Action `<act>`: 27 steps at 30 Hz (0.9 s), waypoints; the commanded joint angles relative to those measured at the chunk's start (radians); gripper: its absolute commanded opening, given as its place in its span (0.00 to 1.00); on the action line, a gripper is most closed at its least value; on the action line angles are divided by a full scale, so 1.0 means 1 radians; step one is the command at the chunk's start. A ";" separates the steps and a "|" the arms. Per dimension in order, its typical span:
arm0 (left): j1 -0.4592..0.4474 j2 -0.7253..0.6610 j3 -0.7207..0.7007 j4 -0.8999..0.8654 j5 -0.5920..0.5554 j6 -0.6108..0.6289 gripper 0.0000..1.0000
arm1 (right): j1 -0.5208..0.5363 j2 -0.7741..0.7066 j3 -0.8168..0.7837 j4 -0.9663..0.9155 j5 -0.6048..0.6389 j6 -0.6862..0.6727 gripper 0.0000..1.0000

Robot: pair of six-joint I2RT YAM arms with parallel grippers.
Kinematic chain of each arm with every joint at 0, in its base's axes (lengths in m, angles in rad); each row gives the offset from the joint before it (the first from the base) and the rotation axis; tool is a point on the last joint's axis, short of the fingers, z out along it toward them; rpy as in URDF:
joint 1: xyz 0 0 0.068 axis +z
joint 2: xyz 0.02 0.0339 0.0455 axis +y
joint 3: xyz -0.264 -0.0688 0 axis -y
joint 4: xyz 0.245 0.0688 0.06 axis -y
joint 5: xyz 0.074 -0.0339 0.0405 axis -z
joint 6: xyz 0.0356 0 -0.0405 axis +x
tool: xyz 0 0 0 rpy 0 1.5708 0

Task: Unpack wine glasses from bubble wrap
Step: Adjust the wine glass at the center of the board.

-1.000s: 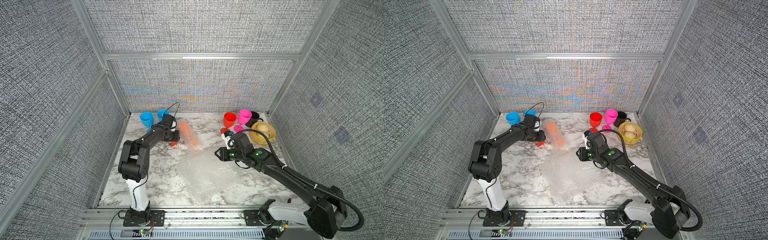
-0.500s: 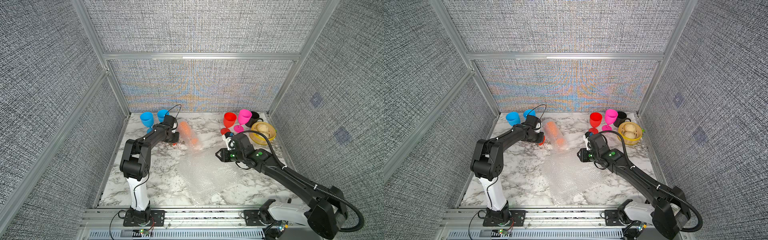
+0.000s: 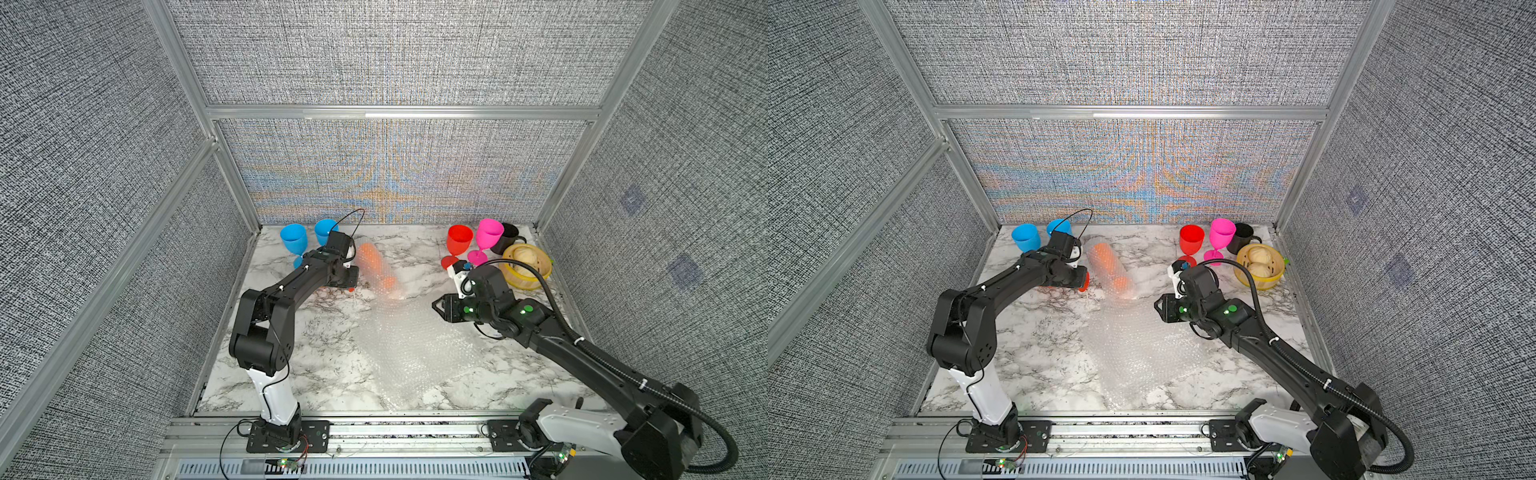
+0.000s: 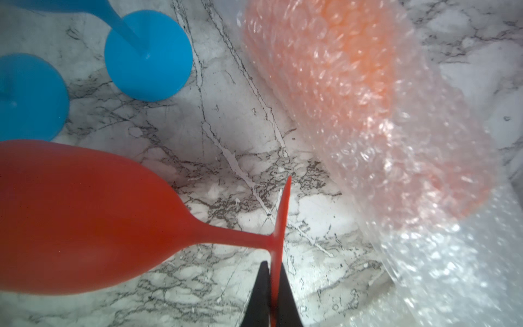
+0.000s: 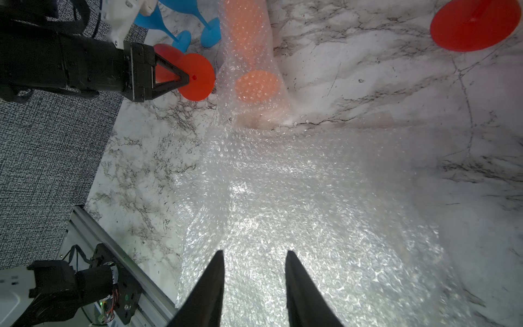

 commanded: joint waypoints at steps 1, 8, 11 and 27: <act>-0.011 -0.065 -0.018 -0.062 -0.038 0.007 0.00 | 0.001 -0.021 0.024 -0.014 -0.015 -0.024 0.38; -0.122 -0.179 -0.063 -0.173 -0.341 0.146 0.00 | 0.001 -0.018 0.093 -0.034 -0.015 -0.063 0.38; -0.202 -0.186 -0.122 -0.133 -0.563 0.219 0.00 | 0.000 0.001 0.103 -0.019 -0.016 -0.060 0.38; -0.310 0.245 -0.056 0.050 -1.160 0.386 0.00 | -0.002 0.000 0.111 -0.002 -0.033 -0.056 0.38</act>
